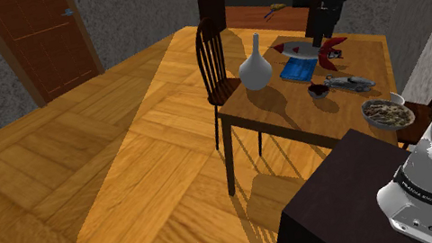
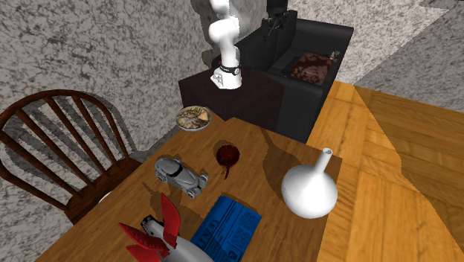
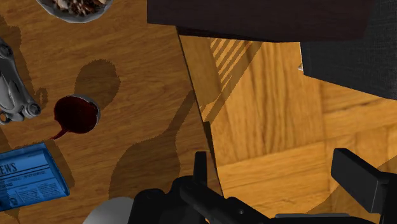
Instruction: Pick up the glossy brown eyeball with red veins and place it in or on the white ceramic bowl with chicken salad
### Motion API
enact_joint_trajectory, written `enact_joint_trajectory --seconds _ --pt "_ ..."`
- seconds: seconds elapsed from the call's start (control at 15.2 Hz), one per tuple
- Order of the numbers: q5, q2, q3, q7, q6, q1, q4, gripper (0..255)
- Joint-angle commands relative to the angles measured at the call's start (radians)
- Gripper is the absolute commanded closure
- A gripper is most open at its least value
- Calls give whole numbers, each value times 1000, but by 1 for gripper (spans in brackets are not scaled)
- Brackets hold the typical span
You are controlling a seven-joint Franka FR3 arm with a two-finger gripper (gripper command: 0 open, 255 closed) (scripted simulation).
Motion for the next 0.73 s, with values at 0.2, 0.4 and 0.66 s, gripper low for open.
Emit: enact_joint_trajectory --seconds 0.2,0.4,0.66 --pt "12 133 -114 -99 78 -28 31 0" --pt "35 225 -179 -163 115 -39 66 0" --pt "88 362 -261 -257 153 -51 129 0"
